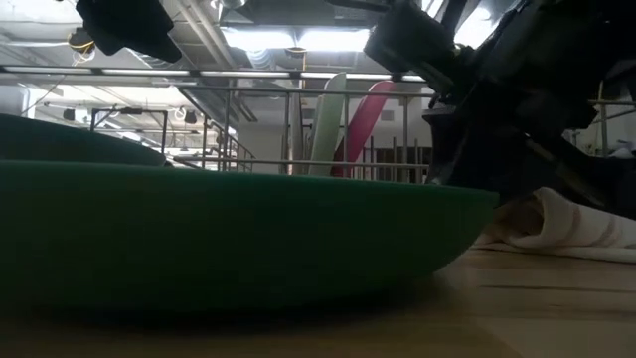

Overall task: Sort dishes
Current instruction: Put the dark green plate in the dish rack

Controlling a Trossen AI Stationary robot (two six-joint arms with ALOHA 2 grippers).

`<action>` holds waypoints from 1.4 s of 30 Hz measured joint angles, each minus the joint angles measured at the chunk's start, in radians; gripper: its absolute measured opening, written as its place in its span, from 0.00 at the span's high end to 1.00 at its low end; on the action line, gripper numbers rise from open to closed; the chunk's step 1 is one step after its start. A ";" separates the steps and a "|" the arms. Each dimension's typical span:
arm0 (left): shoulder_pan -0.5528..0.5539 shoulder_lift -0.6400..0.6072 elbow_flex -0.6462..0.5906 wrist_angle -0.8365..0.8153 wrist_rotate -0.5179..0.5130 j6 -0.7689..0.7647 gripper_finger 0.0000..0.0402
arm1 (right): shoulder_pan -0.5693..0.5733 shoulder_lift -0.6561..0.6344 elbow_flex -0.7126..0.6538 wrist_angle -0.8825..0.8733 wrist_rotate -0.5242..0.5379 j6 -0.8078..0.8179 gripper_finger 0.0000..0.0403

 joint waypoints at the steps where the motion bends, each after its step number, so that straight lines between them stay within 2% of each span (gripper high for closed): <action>1: 0.000 0.000 0.000 0.000 0.000 -0.002 0.55 | 0.000 -0.001 0.000 0.002 -0.001 -0.002 0.97; 16: 0.002 0.000 0.000 0.033 0.000 -0.025 0.55 | 0.000 -0.130 0.000 -0.032 0.007 -0.221 0.96; 29: 0.002 0.000 0.000 0.101 -0.052 0.005 0.55 | -0.001 -0.215 0.000 -0.190 0.090 -0.370 0.96; 35: 0.002 0.000 0.000 0.086 -0.056 0.005 0.55 | 0.000 -0.228 0.000 -0.201 0.126 -0.479 0.97; 42: 0.013 0.000 0.000 0.064 -0.056 0.002 0.55 | 0.000 -0.229 0.000 -0.191 0.229 -0.569 0.97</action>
